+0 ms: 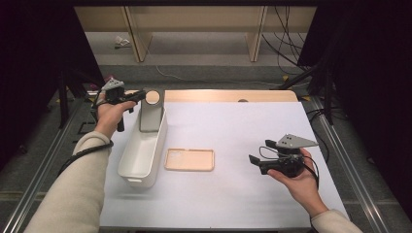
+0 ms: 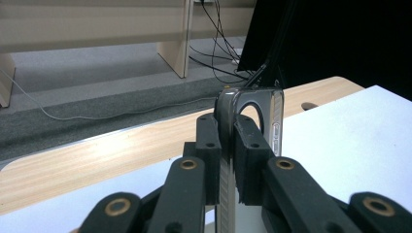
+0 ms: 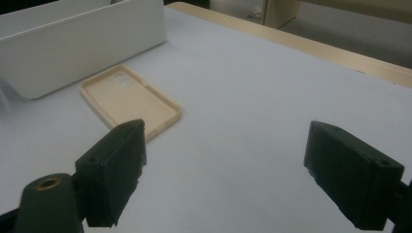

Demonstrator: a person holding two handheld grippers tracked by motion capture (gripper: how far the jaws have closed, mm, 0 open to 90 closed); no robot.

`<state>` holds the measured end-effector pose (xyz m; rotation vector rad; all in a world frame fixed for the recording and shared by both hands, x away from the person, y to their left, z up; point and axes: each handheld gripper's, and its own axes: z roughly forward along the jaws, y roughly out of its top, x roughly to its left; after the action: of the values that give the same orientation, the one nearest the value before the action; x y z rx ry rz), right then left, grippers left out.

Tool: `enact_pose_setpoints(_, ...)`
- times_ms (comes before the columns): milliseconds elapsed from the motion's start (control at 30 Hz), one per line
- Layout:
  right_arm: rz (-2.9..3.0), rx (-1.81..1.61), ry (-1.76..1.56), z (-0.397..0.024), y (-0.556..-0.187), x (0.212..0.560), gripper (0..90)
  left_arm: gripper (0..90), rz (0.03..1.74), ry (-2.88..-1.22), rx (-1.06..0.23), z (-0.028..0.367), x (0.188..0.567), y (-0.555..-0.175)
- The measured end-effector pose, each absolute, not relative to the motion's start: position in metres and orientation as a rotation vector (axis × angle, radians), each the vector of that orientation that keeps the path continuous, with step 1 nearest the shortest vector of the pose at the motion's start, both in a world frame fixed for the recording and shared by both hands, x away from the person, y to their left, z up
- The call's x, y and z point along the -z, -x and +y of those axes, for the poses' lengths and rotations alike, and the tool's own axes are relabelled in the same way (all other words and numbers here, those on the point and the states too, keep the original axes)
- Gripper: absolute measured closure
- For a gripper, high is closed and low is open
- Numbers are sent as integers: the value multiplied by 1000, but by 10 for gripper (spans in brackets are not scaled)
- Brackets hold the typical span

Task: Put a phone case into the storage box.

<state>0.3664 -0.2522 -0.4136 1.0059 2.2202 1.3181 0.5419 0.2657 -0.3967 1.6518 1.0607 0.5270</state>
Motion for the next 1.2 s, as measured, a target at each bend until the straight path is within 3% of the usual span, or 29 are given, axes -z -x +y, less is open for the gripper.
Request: enact_pose_setpoints(1200, 2224, -1321, -1004, -251, -366, 414, 161, 774, 1141, -1770, -642, 263, 402, -545)
